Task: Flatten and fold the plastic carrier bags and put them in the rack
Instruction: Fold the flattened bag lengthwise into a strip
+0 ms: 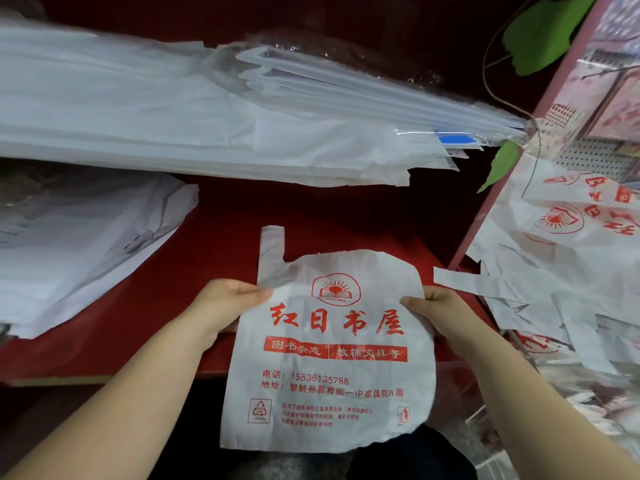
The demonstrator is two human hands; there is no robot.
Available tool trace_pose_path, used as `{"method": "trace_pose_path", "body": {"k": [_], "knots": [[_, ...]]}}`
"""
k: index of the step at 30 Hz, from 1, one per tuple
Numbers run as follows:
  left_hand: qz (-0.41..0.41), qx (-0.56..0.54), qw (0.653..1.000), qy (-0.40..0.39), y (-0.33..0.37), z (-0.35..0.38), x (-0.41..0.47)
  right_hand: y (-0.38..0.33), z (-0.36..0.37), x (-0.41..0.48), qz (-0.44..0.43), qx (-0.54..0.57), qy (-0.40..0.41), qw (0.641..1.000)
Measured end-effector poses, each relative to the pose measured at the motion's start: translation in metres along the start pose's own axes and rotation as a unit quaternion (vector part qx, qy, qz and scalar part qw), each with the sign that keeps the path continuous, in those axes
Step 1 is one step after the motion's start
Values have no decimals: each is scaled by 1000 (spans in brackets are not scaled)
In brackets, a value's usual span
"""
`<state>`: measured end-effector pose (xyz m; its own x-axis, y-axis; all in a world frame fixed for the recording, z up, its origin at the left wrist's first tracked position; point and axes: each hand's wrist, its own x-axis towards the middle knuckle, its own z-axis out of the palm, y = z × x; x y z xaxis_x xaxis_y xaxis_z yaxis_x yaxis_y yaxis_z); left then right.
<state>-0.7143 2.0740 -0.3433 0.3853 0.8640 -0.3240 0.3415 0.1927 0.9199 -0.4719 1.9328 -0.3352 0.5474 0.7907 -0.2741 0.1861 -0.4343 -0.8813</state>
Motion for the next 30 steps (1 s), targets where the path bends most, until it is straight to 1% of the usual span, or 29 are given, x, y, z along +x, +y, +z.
{"method": "trace_pose_path", "body": {"k": [2, 3, 5, 8, 13, 14, 17, 19, 20, 21, 22, 23, 24, 25, 27, 28, 30], "knots": [[-16, -36, 999, -1, 0, 0, 0, -1, -1, -4, -8, 12, -16, 1000], [-12, -44, 999, 3, 0, 0, 0, -1, -2, -7, -11, 15, -33, 999], [14, -68, 998, -1, -1, 0, -3, 1, -4, -13, -18, 4, -67, 998], [67, -105, 992, -18, -1, -4, -8, 5, -11, -18, -37, 9, -70, 997], [98, -180, 976, -73, 6, -14, -23, 2, -17, -39, -54, 131, -63, 988], [107, -199, 971, -82, 8, -16, -26, 4, -19, -41, -74, 156, -65, 983], [136, -261, 948, -118, 16, -23, -41, -6, -23, -62, -140, 221, -116, 958], [147, -292, 933, -149, 26, -25, -55, -13, -31, -75, -172, 190, -116, 960], [145, -288, 935, -151, 32, -27, -61, -14, -38, -77, -189, 141, -128, 963], [143, -249, 948, -138, 36, -28, -65, -21, -41, -87, -195, 88, -119, 970], [138, -188, 965, -117, 41, -29, -68, -25, -46, -90, -211, 18, -97, 973], [140, -115, 978, -105, 45, -31, -67, -28, -49, -96, -209, -50, -78, 974], [153, -55, 982, -97, 47, -30, -65, -27, -52, -98, -211, -85, -70, 971], [177, -4, 981, -83, 48, -29, -63, -30, -53, -103, -218, -114, -55, 968], [242, 98, 965, -26, 47, -27, -62, -35, -52, -112, -226, -140, -65, 962], [269, 137, 953, -8, 48, -24, -65, -35, -52, -115, -227, -142, -73, 961], [306, 183, 934, 0, 46, -20, -68, -35, -50, -120, -232, -133, -71, 961]]}}
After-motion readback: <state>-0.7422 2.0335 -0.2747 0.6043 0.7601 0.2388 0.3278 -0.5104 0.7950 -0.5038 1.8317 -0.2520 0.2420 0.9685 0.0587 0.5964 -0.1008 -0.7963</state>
